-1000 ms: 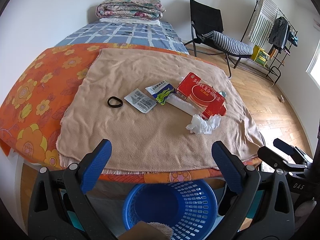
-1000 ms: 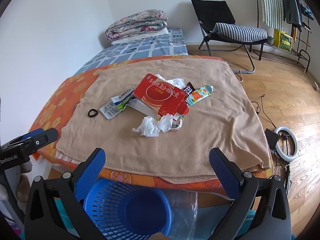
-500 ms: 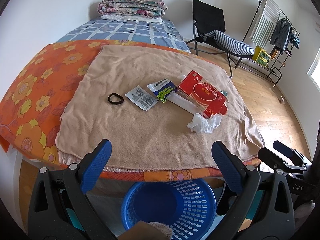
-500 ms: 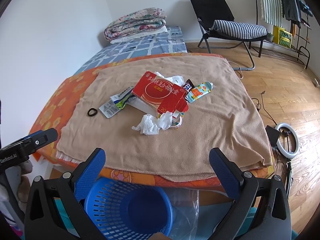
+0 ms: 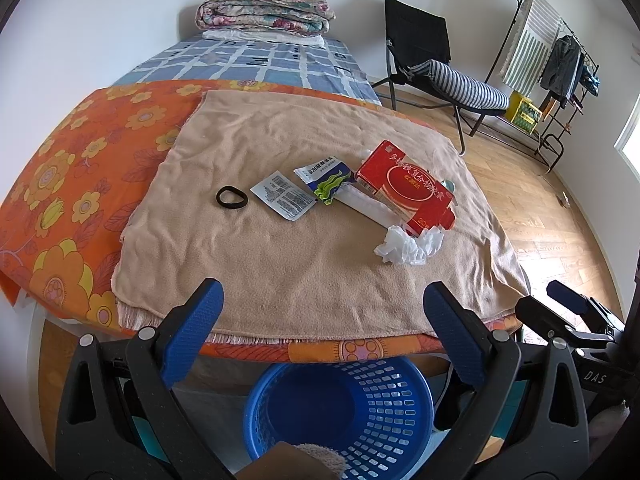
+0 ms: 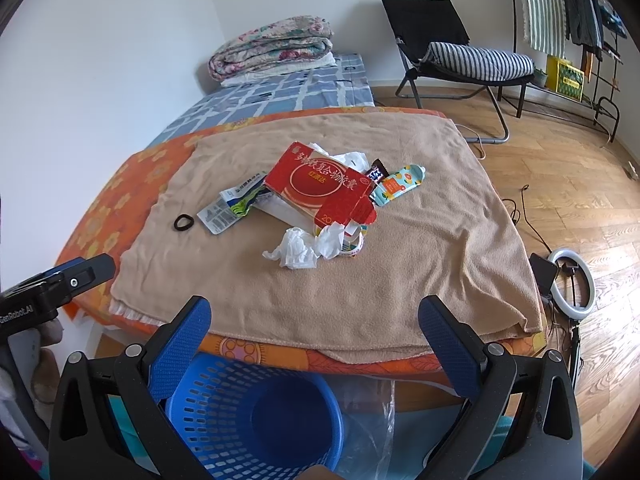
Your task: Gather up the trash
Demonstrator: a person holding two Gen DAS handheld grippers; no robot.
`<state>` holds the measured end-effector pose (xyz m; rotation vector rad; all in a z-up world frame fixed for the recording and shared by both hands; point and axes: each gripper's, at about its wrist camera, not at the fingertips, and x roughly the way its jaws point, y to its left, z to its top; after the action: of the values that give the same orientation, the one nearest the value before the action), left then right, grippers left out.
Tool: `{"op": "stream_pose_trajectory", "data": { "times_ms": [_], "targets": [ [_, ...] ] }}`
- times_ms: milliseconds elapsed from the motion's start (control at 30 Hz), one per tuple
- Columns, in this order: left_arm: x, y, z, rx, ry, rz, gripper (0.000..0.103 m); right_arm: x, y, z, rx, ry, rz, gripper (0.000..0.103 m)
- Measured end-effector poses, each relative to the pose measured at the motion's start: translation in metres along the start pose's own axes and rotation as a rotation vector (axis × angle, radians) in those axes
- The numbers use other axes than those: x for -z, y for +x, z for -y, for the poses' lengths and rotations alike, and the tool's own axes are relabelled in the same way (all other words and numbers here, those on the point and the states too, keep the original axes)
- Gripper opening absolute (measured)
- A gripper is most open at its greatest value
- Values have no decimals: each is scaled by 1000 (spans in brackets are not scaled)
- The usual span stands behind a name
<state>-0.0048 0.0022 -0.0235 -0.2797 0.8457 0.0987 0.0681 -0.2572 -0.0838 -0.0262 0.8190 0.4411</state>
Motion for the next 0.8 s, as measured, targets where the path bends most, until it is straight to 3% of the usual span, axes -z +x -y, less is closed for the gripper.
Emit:
{"op": "stream_pose_trajectory", "data": {
  "times_ms": [800],
  "targets": [
    [0,0,-1,1,-4,-3,102,2,4,-4,-1,-1,-19,103]
  ]
}}
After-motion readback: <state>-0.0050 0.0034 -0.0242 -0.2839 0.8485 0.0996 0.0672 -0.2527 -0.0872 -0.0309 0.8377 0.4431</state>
